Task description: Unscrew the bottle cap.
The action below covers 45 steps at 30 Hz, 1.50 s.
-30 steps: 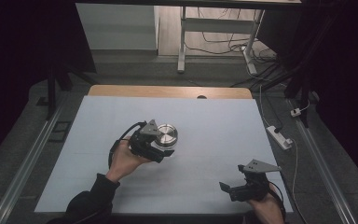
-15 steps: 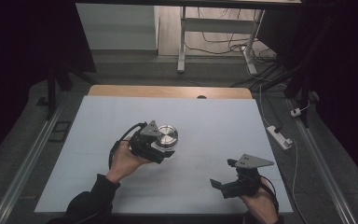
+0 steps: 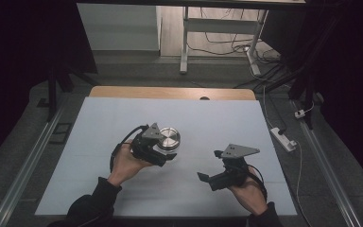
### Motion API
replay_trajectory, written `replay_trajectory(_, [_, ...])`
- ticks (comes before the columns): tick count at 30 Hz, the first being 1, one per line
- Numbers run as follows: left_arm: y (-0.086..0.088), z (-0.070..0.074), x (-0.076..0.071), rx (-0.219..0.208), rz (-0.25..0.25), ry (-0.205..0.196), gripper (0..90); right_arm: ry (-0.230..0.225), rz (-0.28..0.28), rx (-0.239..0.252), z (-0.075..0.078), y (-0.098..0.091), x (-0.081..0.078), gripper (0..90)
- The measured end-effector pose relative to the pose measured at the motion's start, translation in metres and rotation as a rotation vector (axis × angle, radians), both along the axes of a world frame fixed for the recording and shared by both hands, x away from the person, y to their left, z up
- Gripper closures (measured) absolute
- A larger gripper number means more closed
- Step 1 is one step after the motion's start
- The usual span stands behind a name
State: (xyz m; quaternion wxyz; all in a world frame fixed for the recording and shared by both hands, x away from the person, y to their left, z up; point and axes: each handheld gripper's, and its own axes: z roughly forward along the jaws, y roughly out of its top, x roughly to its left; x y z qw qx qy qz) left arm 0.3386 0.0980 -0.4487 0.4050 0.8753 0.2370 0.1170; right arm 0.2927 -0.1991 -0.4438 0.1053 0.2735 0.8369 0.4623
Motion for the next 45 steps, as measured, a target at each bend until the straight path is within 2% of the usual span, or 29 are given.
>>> replay_trajectory(8, [0.0, -0.001, -0.001, 0.001, -0.003, -0.001, 15.5, -0.012, 0.012, -0.008, 0.008, 0.019, 0.009, 0.0])
replay_trajectory(15, [-0.001, -0.003, -0.001, -0.003, -0.007, 0.006, 15.6, -0.01, 0.052, -0.012, 0.017, 0.042, 0.02, 0.0])
replay_trajectory(21, [-0.001, -0.005, -0.001, -0.006, -0.01, 0.013, 15.6, 0.0, 0.052, 0.003, 0.021, 0.054, 0.028, 0.0])
replay_trajectory(24, [-0.001, -0.005, -0.001, -0.009, -0.013, 0.017, 15.6, 0.004, 0.049, 0.025, 0.025, 0.063, 0.035, 0.0])
replay_trajectory(29, [-0.003, -0.006, -0.001, -0.014, -0.01, 0.019, 15.6, -0.004, 0.041, 0.02, 0.028, 0.075, 0.039, 0.0])
replay_trajectory(33, [-0.005, -0.006, -0.002, -0.009, 0.005, 0.02, 15.6, -0.026, 0.031, 0.005, 0.03, 0.09, 0.044, 0.0])
replay_trajectory(41, [-0.006, -0.006, -0.003, -0.007, 0.013, 0.022, 15.6, -0.037, 0.016, -0.024, 0.026, 0.109, 0.048, 7.5])
replay_trajectory(45, [-0.007, -0.005, -0.004, -0.012, 0.001, 0.026, 15.6, -0.044, 0.026, -0.032, 0.025, 0.114, 0.048, 14.7])
